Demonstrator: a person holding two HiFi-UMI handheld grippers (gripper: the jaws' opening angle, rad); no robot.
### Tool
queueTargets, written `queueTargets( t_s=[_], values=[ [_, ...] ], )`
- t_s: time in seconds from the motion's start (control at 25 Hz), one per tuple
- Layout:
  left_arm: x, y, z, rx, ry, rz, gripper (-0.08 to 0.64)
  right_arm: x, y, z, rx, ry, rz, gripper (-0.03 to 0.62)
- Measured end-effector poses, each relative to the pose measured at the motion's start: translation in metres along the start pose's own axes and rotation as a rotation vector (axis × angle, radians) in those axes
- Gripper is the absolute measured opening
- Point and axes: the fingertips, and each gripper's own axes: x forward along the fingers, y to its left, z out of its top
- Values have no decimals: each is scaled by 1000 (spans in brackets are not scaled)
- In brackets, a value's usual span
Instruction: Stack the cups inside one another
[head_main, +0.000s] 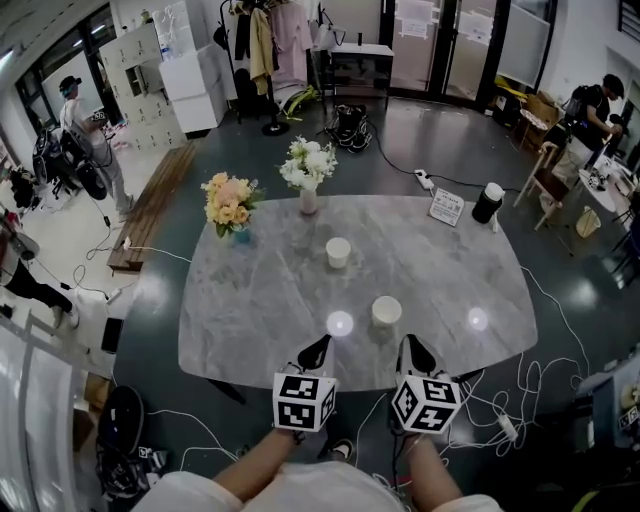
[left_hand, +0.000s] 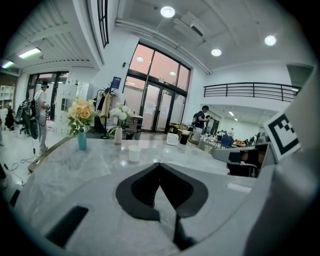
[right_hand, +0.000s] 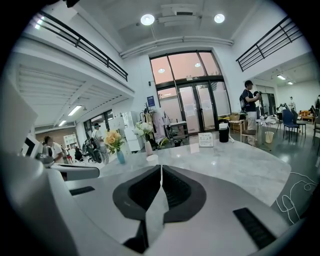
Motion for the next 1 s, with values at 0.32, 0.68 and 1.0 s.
queueTargets(
  t_s=[0.32,0.68,1.0],
  values=[
    [11,29,-3,-29,15,47,-5,36,32,15,20,-7,88,15],
    [35,79,8,-49,31,87,-5,95,64,19,20,27,134,15],
    [69,123,3,-79,78,109,-5,158,95,19,18,65,168,17]
  ],
)
